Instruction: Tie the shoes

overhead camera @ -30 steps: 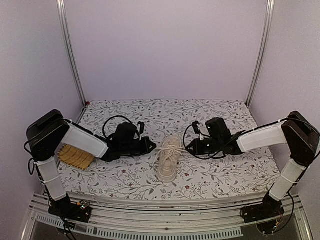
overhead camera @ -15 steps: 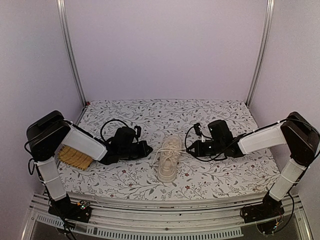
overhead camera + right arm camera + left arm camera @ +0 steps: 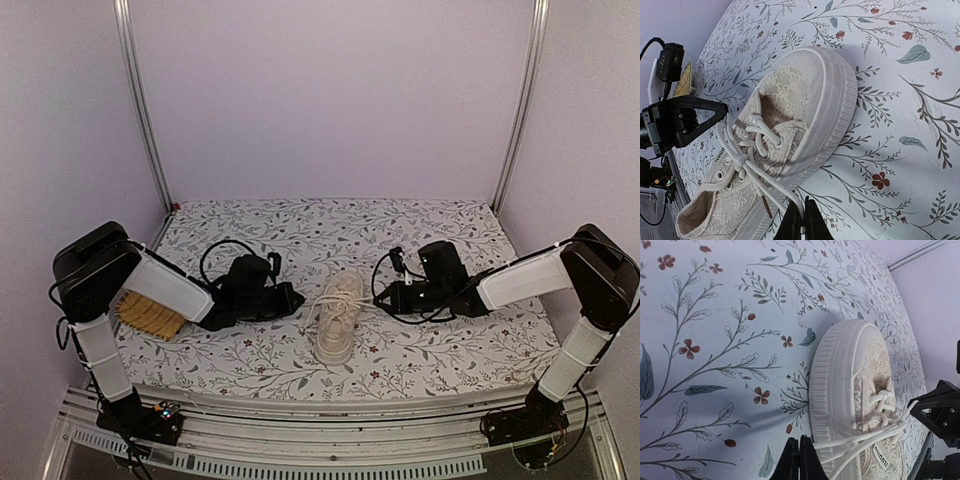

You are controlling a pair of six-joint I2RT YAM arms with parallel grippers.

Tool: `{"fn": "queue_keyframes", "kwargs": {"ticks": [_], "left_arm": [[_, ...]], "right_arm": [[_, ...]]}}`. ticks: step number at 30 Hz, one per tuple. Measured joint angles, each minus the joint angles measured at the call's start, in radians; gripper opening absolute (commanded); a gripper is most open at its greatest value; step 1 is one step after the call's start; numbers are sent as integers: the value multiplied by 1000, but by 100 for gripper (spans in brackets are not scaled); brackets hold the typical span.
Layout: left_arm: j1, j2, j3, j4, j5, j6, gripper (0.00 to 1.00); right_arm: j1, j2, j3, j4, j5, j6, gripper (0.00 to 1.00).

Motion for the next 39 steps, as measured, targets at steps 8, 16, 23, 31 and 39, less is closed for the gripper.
{"fn": "queue_keyframes", "kwargs": {"ticks": [8,16,23,31,39], "left_arm": [[1,-8,-10,4,11,23,50],[30,-107,13,-122,12,134,81],[145,-274,53,-203,42,278,82],[731,-667,-229,-246,58,348,96],[953,-977,-489,-180,-14,446,97]], "right_arm": [[-14,-2,0,3,-18,-3,38],[-48,-89,5,-50,-10,-53,88],[-173,-128,75,-120,-11,-138,97],[-586,-257,13,-119,26,-209,99],[-734,-388,-217,51,159,-240,99]]}}
